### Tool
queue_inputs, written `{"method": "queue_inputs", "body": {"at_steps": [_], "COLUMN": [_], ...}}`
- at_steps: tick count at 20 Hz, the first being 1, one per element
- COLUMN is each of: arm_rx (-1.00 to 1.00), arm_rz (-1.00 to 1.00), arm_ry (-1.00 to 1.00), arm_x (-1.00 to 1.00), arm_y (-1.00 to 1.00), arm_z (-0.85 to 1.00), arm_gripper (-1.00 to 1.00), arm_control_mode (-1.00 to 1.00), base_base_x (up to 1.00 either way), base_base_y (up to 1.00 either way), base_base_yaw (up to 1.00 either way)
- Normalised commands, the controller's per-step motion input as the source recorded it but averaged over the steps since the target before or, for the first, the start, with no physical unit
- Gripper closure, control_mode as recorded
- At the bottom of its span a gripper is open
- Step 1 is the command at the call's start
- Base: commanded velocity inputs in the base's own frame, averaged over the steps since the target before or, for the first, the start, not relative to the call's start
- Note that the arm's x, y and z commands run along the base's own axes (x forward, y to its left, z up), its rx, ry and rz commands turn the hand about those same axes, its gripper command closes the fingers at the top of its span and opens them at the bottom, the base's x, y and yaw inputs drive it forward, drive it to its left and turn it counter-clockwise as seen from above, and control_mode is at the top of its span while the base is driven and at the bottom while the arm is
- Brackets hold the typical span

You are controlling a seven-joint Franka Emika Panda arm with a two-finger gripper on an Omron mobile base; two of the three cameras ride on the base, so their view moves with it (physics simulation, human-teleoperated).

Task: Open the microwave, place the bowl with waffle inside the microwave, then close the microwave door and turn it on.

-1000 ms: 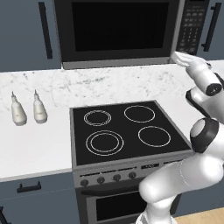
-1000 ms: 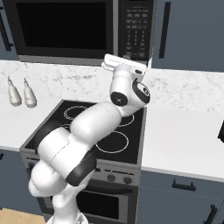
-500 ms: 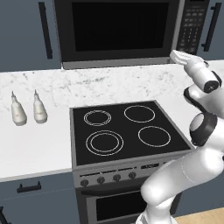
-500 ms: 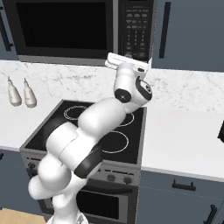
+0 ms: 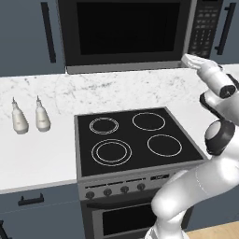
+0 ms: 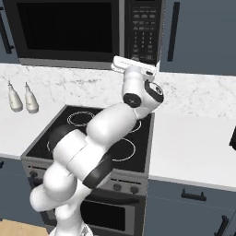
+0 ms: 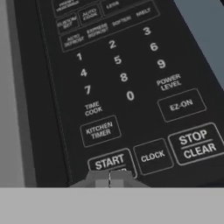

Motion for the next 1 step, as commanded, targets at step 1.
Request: {"method": "queue_inputs", "body": {"at_steps": [1], "arm_rx": [-0.01], "arm_rz": [0.07], "arm_ry": [0.26], "arm_x": [1.0], "arm_y": [-0.03], "arm_z": [0.34], "arm_gripper": [1.0], "arm_control_mode": [-1.0], "base_base_x": [0.0], "base_base_y": [0.0], "base_base_yaw": [0.0]}}
